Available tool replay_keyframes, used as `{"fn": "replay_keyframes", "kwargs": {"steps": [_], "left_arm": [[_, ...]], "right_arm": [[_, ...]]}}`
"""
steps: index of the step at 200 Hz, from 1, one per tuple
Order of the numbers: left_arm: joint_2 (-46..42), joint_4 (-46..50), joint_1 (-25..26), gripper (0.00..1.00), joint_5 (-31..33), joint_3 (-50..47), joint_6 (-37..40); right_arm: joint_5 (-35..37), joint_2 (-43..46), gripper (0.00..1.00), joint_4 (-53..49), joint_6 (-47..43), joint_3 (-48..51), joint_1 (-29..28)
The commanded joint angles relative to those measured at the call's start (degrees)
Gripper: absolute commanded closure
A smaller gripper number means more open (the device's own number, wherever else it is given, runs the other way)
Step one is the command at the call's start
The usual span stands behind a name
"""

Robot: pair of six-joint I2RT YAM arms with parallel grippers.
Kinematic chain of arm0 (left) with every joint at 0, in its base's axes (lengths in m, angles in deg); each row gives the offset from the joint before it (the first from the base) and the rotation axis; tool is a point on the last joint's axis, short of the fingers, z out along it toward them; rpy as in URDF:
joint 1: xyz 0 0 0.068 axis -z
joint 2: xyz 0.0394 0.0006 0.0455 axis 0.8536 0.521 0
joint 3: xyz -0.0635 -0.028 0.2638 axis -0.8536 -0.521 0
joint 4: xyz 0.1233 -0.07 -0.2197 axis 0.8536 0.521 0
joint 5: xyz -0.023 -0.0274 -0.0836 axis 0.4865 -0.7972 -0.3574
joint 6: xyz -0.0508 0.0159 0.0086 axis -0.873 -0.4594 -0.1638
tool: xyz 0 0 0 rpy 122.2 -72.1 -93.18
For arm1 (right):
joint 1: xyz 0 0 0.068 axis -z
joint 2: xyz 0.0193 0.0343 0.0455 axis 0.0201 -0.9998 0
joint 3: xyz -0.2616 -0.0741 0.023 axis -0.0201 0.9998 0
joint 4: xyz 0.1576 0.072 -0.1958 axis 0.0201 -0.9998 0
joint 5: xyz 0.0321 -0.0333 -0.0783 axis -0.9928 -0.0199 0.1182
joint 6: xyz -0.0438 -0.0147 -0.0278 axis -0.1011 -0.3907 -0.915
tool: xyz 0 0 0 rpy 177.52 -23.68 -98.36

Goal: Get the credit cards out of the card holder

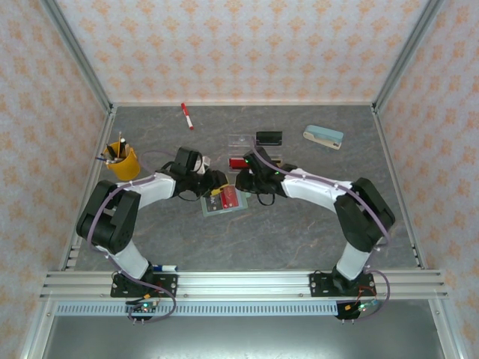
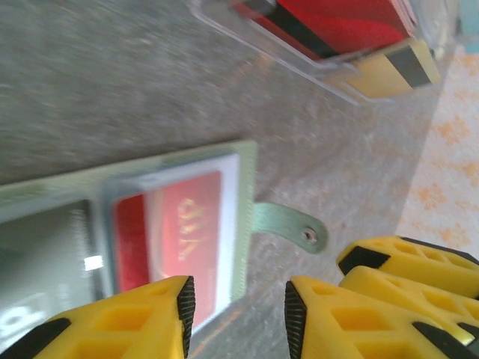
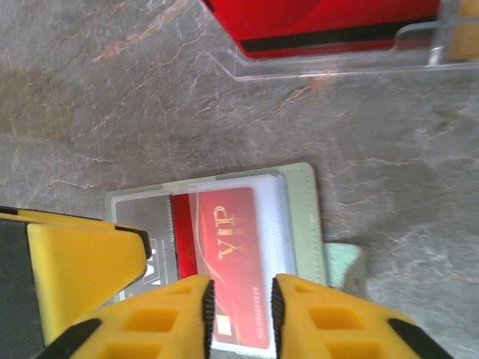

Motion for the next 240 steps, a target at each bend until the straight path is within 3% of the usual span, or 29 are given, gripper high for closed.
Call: {"fn": "replay_keyframes", "kwargs": {"steps": [1,63,148,212,240], "left_arm": [[-2.22,3.93,-0.91,0.63,3.96,-1.43,1.61],[2.43,1.12,-0.47,0.64,0.28,-1.31,1.15],[6.86,-2.50,0.12,0.67,-3.53,-0.71,1.77],[5.76,-3.43,-0.33,0.81,-5.36,-1.20,3.23],[3.72,-2.41,-1.66,0.94,-4.45,-2.51,3.99]], "right_arm": [[-2.58,-3.97,0.76,-2.83,-2.12,-4.48,-1.01],[-0.26,-11.83,0.79,-10.75,-1.25,-10.25,-1.41],[-1.05,-14.72,0.79,-11.55,0.68,-9.54,-1.13],[-0.65,-15.30,0.79,-12.14,1.58,-8.92,-0.84],[-0.05,-15.48,0.80,-12.23,2.27,-8.49,-0.74]]}}
